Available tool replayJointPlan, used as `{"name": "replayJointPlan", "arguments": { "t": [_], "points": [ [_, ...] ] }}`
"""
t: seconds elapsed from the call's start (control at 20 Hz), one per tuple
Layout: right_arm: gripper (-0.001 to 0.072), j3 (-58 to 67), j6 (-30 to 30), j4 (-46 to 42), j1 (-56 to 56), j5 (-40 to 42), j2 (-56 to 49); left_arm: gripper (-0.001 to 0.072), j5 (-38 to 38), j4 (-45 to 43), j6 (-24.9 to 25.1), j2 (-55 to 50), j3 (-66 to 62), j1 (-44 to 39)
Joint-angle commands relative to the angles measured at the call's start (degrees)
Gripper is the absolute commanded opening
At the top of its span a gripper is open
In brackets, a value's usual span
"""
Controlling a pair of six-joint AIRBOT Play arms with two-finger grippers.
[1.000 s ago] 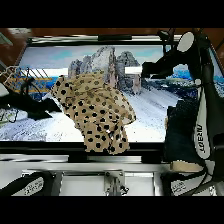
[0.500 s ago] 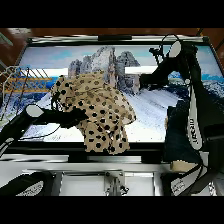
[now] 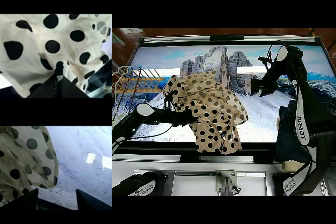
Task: Fold the shirts.
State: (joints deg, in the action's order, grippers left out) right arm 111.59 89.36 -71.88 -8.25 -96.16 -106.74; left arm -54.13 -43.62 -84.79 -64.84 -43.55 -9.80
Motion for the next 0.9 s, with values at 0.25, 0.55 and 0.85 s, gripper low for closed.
{"name": "replayJointPlan", "arguments": {
  "t": [0.25,0.55,0.85],
  "points": [
    [0.0682,-8.26,-0.92,9.29,-0.09,-1.62,-5.57,0.0042,-9.27,-8.94,2.12,8.66,-3.41,11.58],
    [0.0676,-17.57,-2.54,12.0,-0.44,1.86,-5.6,0.0042,-9.16,-8.92,4.13,8.66,-5.95,11.58],
    [0.0658,-17.57,1.84,12.37,-0.92,7.54,-6.8,0.0042,-7.85,-9.16,6.38,8.63,-10.4,13.09]
  ]
}}
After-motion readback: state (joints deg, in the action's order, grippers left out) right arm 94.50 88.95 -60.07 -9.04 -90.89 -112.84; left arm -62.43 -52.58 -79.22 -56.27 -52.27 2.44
